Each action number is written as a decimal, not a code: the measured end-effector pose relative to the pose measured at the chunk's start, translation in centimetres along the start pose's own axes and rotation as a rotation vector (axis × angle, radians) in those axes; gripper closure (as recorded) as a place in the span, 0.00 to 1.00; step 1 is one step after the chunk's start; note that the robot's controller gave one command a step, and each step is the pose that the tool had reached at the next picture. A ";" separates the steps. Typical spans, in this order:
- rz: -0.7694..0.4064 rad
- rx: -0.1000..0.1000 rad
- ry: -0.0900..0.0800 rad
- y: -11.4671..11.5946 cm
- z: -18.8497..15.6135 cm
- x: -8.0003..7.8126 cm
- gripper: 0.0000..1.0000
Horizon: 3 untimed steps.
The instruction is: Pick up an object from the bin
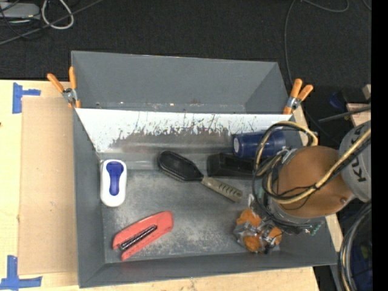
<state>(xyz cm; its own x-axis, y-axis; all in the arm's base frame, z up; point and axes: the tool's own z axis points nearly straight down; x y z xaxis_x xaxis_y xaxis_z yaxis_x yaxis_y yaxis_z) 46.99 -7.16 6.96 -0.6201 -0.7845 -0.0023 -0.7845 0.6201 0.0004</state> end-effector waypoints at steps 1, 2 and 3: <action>-0.001 0.000 0.000 0.0 0.0 0.0 1.00; 0.004 -0.002 0.000 0.1 -5.8 -0.1 1.00; 0.001 -0.006 0.002 0.2 -3.9 0.0 1.00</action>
Offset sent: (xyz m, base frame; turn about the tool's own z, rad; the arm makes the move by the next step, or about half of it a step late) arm 0.0000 0.0000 0.0587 -0.0006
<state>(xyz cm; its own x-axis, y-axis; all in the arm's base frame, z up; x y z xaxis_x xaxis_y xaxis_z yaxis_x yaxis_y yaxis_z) 46.86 -7.07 10.85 -0.6209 -0.7839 -0.0001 -0.7839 0.6209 0.0067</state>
